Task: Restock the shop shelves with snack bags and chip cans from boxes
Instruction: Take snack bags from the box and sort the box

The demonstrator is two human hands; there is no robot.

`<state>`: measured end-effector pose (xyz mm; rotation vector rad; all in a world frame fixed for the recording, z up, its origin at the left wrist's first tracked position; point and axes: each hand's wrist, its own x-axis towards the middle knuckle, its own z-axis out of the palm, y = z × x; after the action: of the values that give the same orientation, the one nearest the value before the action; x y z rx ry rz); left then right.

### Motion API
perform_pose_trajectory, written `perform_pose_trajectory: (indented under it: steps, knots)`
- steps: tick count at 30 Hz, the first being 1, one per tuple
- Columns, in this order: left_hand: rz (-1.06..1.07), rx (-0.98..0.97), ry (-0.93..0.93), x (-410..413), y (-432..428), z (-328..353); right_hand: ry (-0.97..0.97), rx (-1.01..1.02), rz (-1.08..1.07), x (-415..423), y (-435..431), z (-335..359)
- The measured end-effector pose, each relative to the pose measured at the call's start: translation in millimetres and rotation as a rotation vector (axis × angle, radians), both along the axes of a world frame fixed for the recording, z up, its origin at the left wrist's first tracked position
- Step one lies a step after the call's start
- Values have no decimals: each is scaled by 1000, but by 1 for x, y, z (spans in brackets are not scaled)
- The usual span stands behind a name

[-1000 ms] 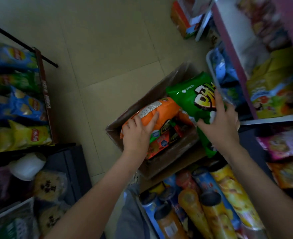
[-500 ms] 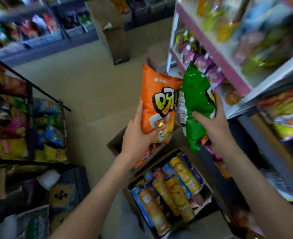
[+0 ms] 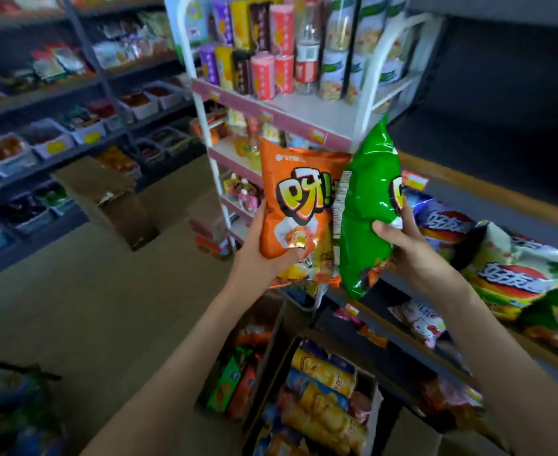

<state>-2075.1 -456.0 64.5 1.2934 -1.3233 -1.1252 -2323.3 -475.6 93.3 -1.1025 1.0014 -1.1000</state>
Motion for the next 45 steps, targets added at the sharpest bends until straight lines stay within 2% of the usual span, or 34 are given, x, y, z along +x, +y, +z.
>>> perform_pose_trajectory:
  steps: [4, 9, 18, 23, 27, 30, 33, 37, 39, 45]
  knots:
    - [-152, -59, 13, -24, -9, 24, 31, -85, -130, -18, 23, 18]
    - [-234, -108, 2, -64, -21, 46, 158, -163, -171, -50, 41, 42]
    - [-207, -147, 94, -144, -51, 84, 98, -199, -579, -131, 13, 87]
    - [-134, -74, 204, -172, -74, 101, 329, -155, -733, -165, -17, 101]
    - [-103, -40, 239, -185, -92, 107, 621, -117, -732, -178, -32, 114]
    - [-84, 9, 261, -191, -103, 106, 744, -107, -709, -187, -48, 124]
    - [-76, 54, 299, -194, -112, 105, 672, -44, -681, -195, -66, 133]
    - [-72, 71, 336, -197, -124, 106, 304, 42, -742, -210, -85, 141]
    - [-77, 73, 345, -198, -131, 107, 192, 57, -787, -218, -94, 142]
    - [-115, 94, 363, -206, -145, 108, 165, 44, -971, -238, -116, 124]
